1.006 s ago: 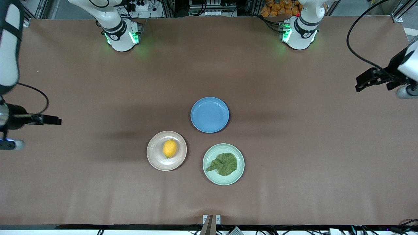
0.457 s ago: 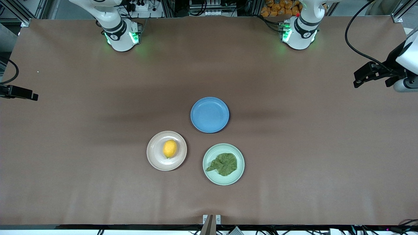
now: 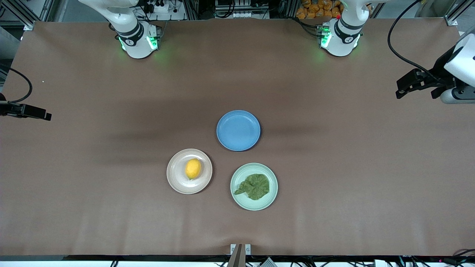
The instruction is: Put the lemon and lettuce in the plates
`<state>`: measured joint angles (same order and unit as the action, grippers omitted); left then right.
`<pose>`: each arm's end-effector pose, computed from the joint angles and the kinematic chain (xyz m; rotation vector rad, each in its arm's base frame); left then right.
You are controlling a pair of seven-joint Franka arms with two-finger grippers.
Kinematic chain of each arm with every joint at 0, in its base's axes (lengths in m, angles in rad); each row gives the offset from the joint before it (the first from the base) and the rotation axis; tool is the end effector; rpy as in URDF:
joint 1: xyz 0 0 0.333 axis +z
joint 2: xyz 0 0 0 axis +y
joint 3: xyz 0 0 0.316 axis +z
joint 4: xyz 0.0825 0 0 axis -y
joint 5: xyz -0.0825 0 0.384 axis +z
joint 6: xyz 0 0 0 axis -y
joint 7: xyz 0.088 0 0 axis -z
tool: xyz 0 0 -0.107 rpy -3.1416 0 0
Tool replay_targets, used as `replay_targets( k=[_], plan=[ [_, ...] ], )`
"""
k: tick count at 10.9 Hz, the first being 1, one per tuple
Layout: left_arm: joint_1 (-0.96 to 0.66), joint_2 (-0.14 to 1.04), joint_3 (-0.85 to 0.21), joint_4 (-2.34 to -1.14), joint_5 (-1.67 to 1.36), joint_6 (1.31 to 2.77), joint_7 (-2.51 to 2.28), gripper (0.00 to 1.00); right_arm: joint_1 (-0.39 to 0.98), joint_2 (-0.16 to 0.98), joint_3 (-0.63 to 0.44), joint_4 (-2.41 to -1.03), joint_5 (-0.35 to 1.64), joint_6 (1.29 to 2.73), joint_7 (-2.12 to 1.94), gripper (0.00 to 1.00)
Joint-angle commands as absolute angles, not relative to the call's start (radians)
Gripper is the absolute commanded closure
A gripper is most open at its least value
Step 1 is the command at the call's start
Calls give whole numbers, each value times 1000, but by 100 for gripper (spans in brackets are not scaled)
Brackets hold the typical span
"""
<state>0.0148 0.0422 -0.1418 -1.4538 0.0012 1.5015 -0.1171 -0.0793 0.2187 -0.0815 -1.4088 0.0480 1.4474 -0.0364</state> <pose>0.5567 -0.0690 0.6499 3.1361 -0.0152 0.0083 0.5983 -0.0861 0.5636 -3.0762 0.1885 0.2713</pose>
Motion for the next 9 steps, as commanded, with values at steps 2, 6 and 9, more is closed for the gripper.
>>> replay_targets(
  k=[2, 6, 9],
  plan=[
    [5, 32, -153, -1466, -25, 1491, -100, 0, -83, 95, -66, -1531, 28, 1496, -38, 0],
    [20, 44, -144, -1463, -11, 1491, -100, 0, -78, 40, -61, -1585, 18, 1558, -35, 0],
    [21, 44, -141, -1463, -5, 1483, -103, 0, -80, 49, -61, -1559, 24, 1562, -34, 0]
  ],
)
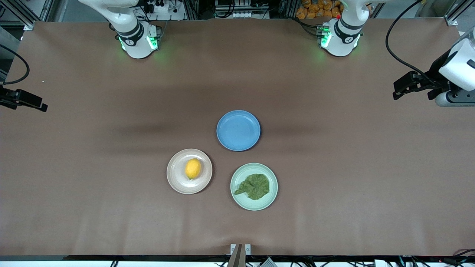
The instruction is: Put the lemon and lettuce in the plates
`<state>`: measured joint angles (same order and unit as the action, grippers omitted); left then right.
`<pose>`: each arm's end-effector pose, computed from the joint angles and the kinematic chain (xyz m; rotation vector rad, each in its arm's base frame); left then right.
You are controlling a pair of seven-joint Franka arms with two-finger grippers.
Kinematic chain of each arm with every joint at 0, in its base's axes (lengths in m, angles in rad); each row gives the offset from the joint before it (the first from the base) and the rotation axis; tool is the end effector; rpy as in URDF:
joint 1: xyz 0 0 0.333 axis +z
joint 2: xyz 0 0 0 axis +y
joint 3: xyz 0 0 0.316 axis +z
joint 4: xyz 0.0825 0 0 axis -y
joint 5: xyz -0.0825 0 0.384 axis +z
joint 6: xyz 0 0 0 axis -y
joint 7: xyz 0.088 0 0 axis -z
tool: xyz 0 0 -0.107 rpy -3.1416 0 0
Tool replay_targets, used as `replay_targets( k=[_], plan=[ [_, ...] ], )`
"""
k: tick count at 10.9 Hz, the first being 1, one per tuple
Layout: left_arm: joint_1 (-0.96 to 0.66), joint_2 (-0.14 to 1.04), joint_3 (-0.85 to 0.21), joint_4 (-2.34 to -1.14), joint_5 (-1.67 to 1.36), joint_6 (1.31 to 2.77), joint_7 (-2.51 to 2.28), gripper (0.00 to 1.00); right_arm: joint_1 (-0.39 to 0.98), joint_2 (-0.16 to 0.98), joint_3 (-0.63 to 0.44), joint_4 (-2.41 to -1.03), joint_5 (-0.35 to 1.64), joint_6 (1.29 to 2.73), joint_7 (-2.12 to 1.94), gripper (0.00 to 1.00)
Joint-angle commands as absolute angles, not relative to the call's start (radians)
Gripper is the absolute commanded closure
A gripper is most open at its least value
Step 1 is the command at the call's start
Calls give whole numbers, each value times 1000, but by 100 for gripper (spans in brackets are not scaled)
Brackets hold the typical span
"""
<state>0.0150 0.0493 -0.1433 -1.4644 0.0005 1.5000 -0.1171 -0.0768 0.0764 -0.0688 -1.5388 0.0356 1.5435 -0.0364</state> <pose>0.5587 -0.0697 0.6409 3.1366 -0.0173 -0.0218 0.5684 -0.0779 0.5943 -3.0984 0.1698 0.1063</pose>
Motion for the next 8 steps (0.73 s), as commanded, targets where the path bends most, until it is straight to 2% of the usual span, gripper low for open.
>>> replay_targets(
  k=[1, 8],
  plan=[
    [21, 44, -141, -1463, -5, 1483, -103, 0, -81, 51, -61, -1552, 29, 1560, -34, 0],
    [23, 44, -138, -1463, -9, 1483, -101, 0, -84, 57, -63, -1532, 31, 1549, -44, 0]
  ],
)
